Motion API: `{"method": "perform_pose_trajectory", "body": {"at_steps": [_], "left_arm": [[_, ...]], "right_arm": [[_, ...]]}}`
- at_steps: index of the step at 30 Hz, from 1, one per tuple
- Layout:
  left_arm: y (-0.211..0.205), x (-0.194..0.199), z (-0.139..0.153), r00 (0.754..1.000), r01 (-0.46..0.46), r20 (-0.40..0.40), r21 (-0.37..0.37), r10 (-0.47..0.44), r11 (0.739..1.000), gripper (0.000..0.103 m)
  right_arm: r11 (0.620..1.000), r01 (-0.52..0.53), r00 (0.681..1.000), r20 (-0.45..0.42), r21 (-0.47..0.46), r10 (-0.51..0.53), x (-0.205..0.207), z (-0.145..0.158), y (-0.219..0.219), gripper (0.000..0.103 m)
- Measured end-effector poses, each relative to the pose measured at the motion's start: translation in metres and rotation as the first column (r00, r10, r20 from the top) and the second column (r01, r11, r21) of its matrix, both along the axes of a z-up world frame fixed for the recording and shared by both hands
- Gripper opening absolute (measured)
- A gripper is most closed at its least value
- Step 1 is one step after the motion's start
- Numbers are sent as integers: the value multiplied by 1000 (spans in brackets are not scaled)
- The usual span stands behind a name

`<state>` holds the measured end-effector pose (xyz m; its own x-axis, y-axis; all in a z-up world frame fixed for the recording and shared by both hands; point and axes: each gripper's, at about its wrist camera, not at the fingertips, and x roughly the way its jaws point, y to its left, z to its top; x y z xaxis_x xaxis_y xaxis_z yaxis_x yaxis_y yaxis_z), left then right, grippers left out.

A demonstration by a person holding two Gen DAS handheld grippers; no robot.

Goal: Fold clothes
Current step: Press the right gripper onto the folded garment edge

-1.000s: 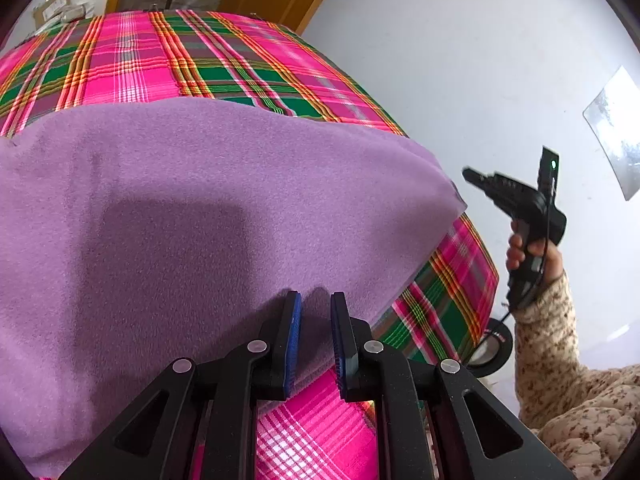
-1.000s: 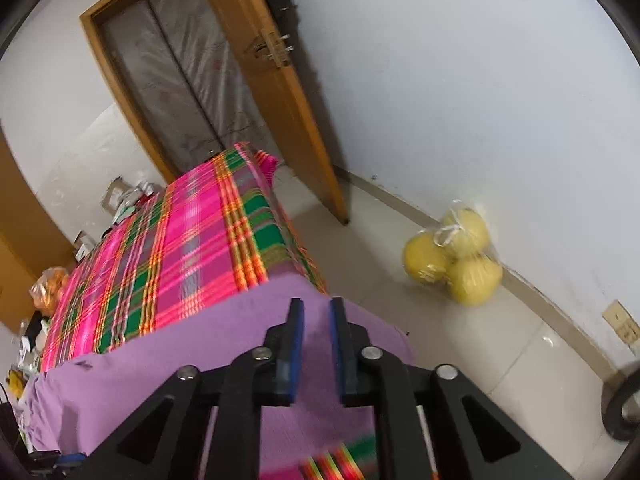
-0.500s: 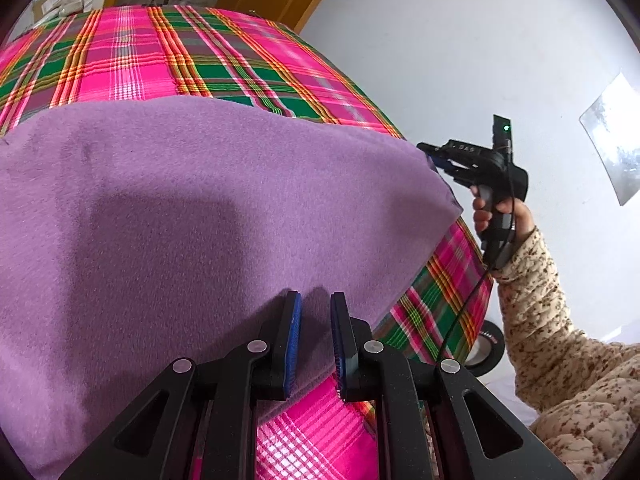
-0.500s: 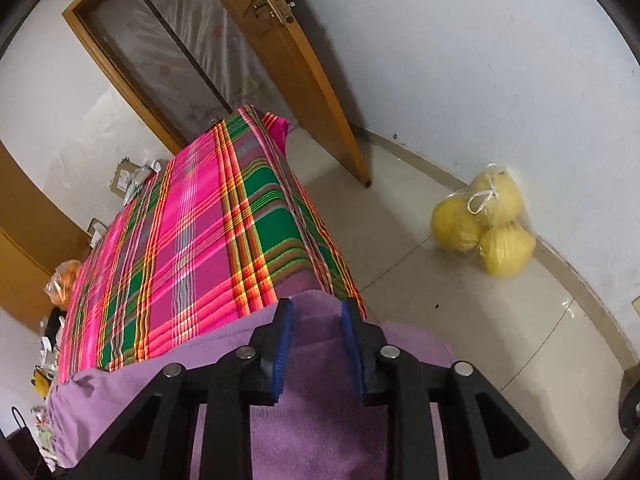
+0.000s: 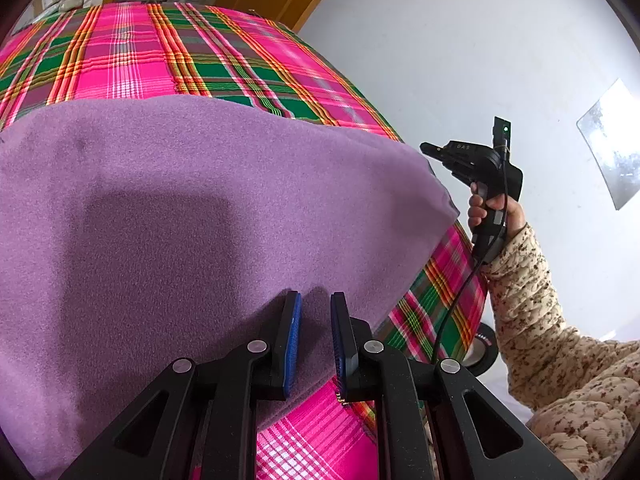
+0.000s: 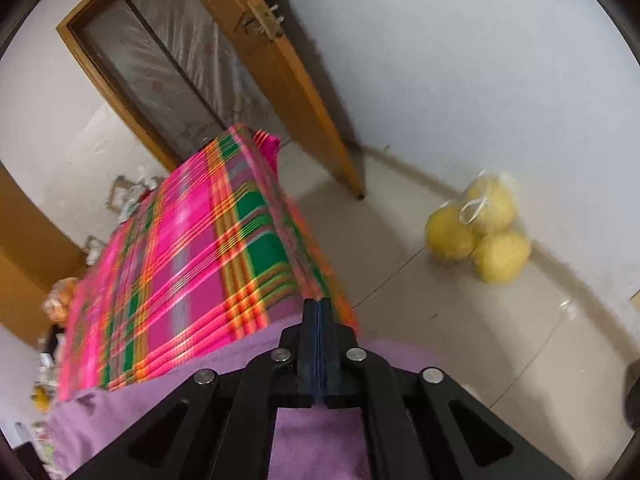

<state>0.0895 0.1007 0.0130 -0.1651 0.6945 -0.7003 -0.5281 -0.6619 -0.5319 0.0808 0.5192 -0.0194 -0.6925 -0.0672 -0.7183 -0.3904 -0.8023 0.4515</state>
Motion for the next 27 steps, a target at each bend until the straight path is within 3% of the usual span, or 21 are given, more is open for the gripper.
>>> {"method": "perform_pose_trajectory", "body": {"at_steps": [4, 12, 17, 22, 27], "left_arm": [[1, 0, -1, 1000, -2, 2, 4, 2, 1000, 15], [1, -1, -3, 1000, -7, 8, 16, 7, 1000, 15], [4, -2, -4, 1000, -12, 10, 21, 12, 1000, 15], [5, -1, -4, 1000, -16, 9, 23, 15, 1000, 15], [4, 1, -5, 1000, -18, 8, 24, 17, 1000, 15]], "right_arm": [[999, -2, 1000, -14, -47, 1, 8, -3, 0, 13], [999, -23, 999, -43, -45, 21, 17, -6, -4, 19], [997, -49, 998, -24, 58, 50, 10, 1, -13, 2], [996, -29, 999, -36, 87, 32, 6, 5, -11, 1], [994, 25, 994, -105, 108, -14, 10, 16, -7, 1]]}}
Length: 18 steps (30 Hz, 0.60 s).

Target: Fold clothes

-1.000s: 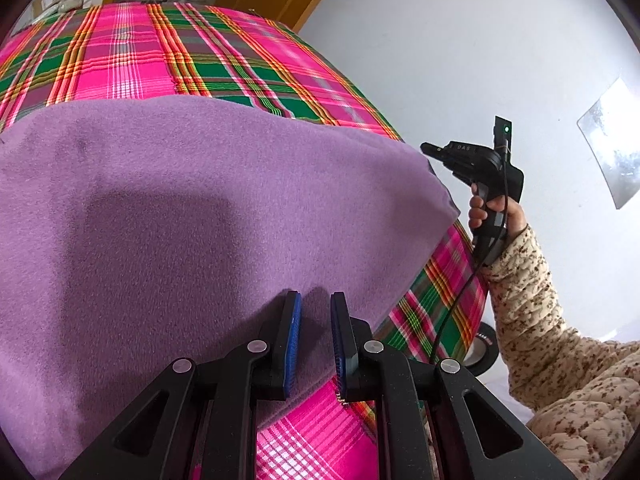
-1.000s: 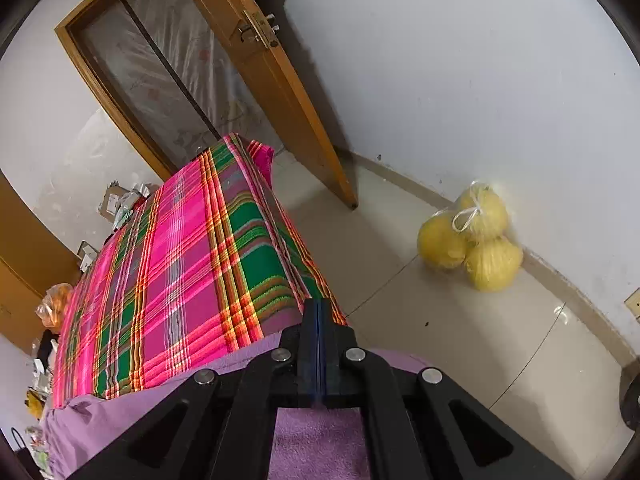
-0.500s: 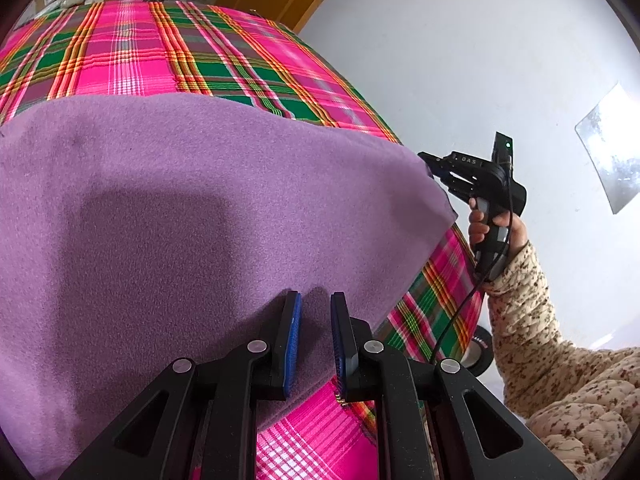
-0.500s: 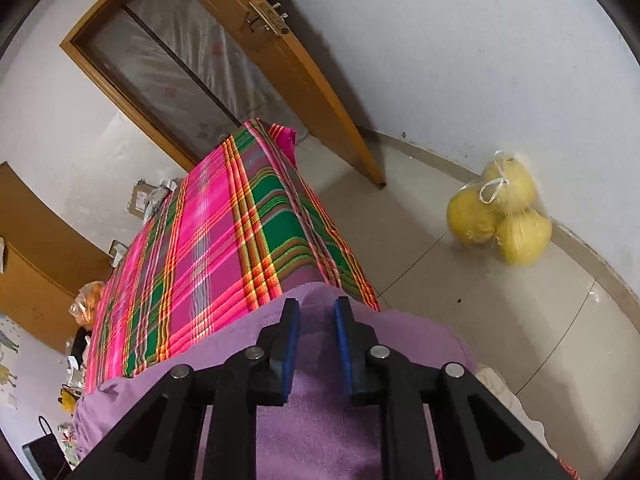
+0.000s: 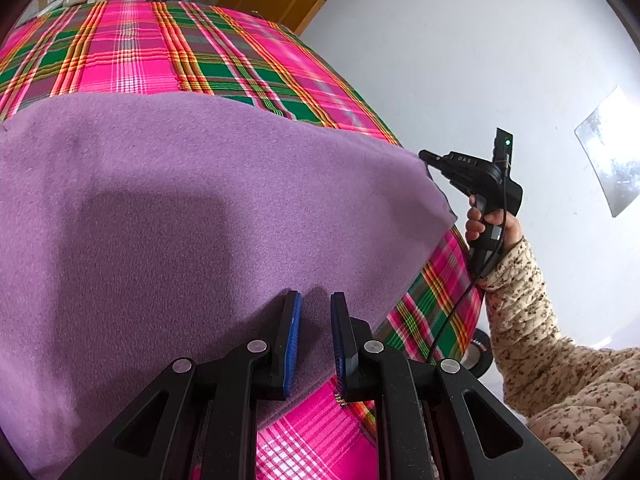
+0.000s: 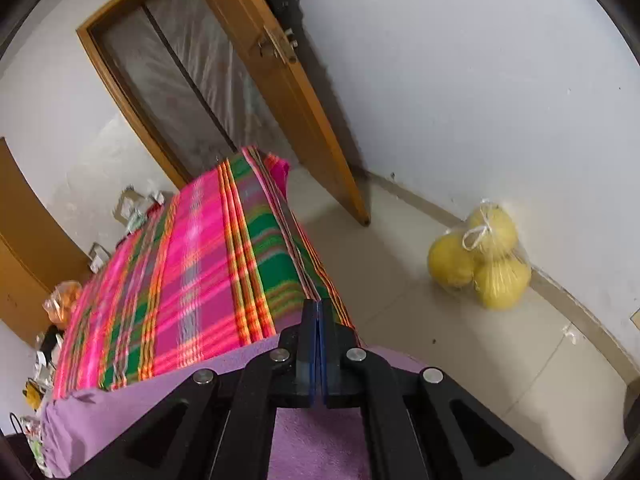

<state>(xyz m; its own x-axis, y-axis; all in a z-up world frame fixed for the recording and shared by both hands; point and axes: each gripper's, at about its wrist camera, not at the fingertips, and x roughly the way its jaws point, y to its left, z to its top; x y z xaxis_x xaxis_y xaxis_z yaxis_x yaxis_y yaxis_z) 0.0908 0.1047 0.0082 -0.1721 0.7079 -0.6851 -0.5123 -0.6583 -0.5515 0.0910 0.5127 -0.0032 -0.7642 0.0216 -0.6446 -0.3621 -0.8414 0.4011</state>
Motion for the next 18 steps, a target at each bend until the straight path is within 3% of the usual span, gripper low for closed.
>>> {"method": "perform_pose_trajectory", "body": {"at_steps": [3, 8, 12, 13, 18], "left_arm": [[-1, 0, 0, 1000, 0, 1, 1, 0, 1000, 15], [-3, 1, 0, 1000, 0, 3, 4, 0, 1000, 15], [-4, 2, 1, 1000, -3, 2, 6, 3, 1000, 15], [-5, 3, 1, 1000, -3, 2, 5, 3, 1000, 15], [-4, 5, 2, 1000, -3, -3, -2, 3, 1000, 15]], "right_arm": [[1000, 3, 1000, 3, 5, -3, -3, -1, 0, 1], [999, -3, 995, 99, -49, 7, -18, -18, 5, 2], [999, 42, 987, 155, -24, -38, -18, -22, 8, 4], [999, 47, 986, 163, -16, -43, -16, -23, 7, 6], [993, -12, 990, 141, 119, -5, 0, -7, -24, 36]]}}
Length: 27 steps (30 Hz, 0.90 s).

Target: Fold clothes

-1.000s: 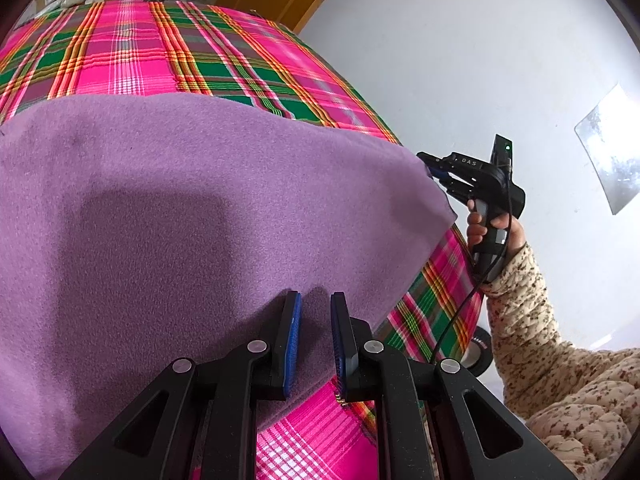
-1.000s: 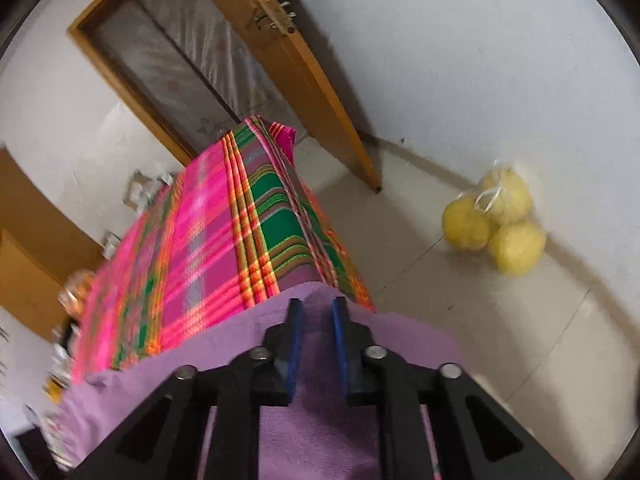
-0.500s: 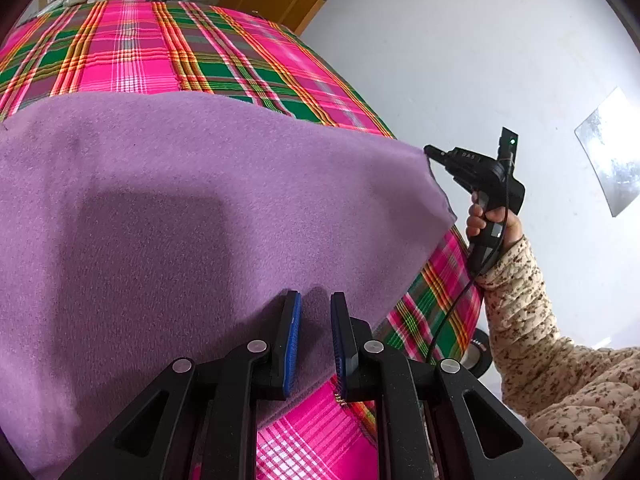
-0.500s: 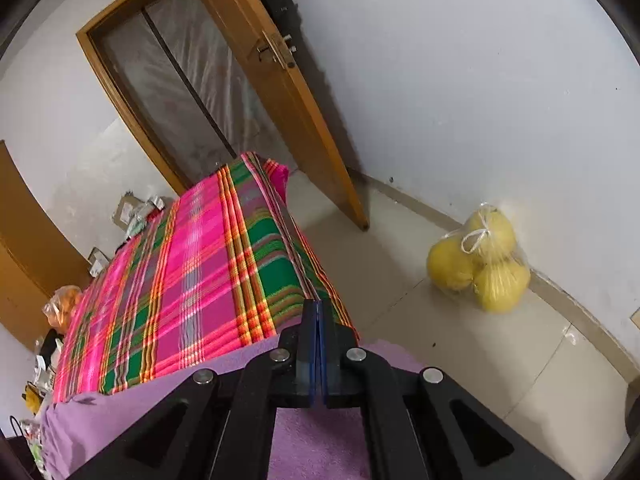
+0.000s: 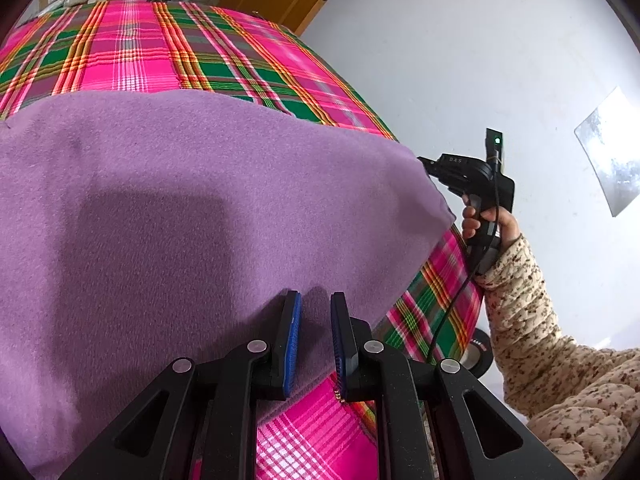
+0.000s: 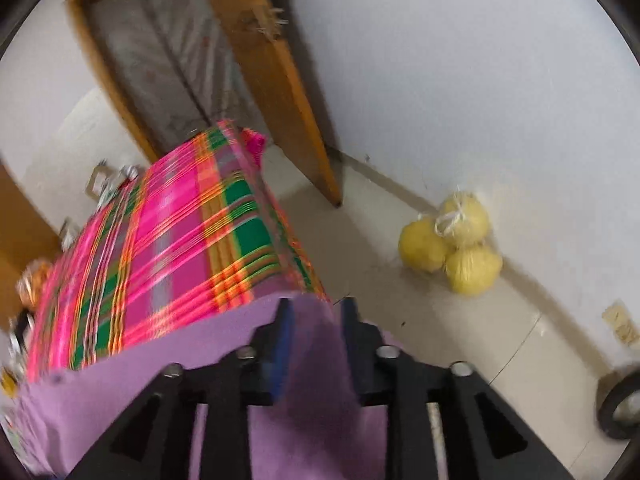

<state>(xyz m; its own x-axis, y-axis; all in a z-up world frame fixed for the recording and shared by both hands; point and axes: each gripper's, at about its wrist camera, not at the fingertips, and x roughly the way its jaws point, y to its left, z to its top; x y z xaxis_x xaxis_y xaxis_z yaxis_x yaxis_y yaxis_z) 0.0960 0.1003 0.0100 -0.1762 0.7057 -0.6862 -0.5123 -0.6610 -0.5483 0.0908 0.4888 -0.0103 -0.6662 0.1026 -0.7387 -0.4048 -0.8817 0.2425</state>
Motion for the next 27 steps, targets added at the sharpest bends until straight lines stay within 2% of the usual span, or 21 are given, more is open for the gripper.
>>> {"method": "perform_pose_trajectory", "body": {"at_steps": [2, 6, 12, 15, 18, 20, 24, 27], "left_arm": [[1, 1, 1, 1000, 0, -2, -5, 0, 1000, 15], [-1, 5, 1, 1000, 0, -11, -18, 0, 1000, 15], [-13, 16, 1, 1000, -4, -17, -19, 3, 1000, 15], [-26, 22, 1, 1000, -15, -21, -13, 15, 1000, 15], [-42, 26, 2, 998, -44, -36, -17, 43, 999, 15], [-57, 26, 1, 996, -77, -38, -12, 76, 997, 15], [-86, 29, 0, 990, -138, -33, 14, 139, 990, 16], [-110, 32, 0, 979, -200, -44, -1, 200, 980, 18]], "right_arm": [[997, -52, 999, 7, 56, 52, 8, 5, -20, 37], [984, -147, 989, -1, 101, 148, 28, 6, -57, 40], [954, -134, 991, 35, 267, 130, 61, -6, -91, 41], [953, -119, 993, 21, 280, 118, 67, 2, -104, 41], [944, -193, 977, -36, 267, 210, 66, 15, -134, 41], [936, -237, 966, -42, 261, 256, 61, 15, -151, 41], [927, -299, 953, 16, 226, 304, 52, -1, -178, 41], [919, -319, 947, 49, 232, 317, 46, -6, -194, 42]]}}
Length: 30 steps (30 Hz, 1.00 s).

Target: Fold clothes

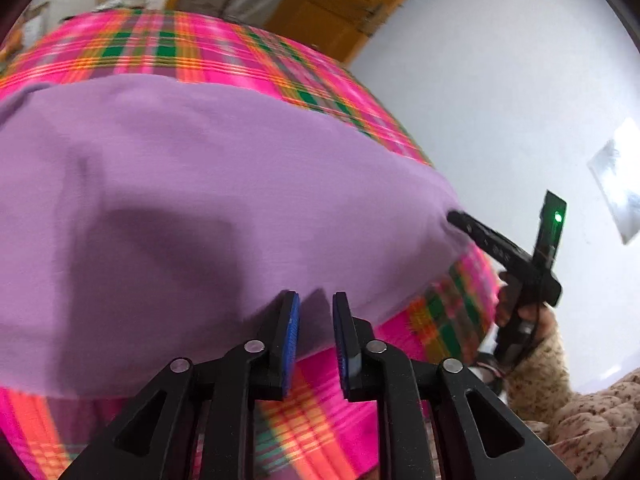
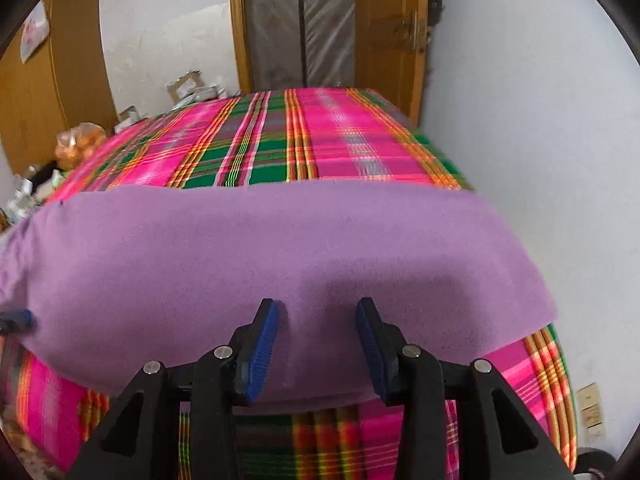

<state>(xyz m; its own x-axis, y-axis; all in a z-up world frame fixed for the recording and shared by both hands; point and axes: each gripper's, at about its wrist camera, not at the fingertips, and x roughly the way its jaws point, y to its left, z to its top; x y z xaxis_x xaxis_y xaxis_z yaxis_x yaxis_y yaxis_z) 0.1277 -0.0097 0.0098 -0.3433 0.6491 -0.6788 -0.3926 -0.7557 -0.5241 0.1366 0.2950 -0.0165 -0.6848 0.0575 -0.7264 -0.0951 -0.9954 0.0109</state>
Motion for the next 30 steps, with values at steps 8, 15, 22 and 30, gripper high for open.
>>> {"method": "perform_pose_trajectory", "body": {"at_steps": [8, 15, 22, 30], "left_arm": [[-77, -2, 1, 976, -216, -5, -16, 216, 976, 20], [-144, 2, -6, 916, -400, 34, 15, 400, 916, 20], [-174, -14, 11, 867, -498, -2, -18, 498, 867, 20], [-158, -89, 20, 875, -483, -37, -107, 482, 869, 22]], "right_arm": [[986, -164, 986, -20, -37, 163, -15, 10, -57, 42], [961, -260, 966, -19, -89, 260, -26, 11, -98, 42], [943, -315, 949, -10, -112, 316, -34, 8, -124, 42], [934, -335, 941, 2, -122, 338, -35, 5, -134, 42]]}}
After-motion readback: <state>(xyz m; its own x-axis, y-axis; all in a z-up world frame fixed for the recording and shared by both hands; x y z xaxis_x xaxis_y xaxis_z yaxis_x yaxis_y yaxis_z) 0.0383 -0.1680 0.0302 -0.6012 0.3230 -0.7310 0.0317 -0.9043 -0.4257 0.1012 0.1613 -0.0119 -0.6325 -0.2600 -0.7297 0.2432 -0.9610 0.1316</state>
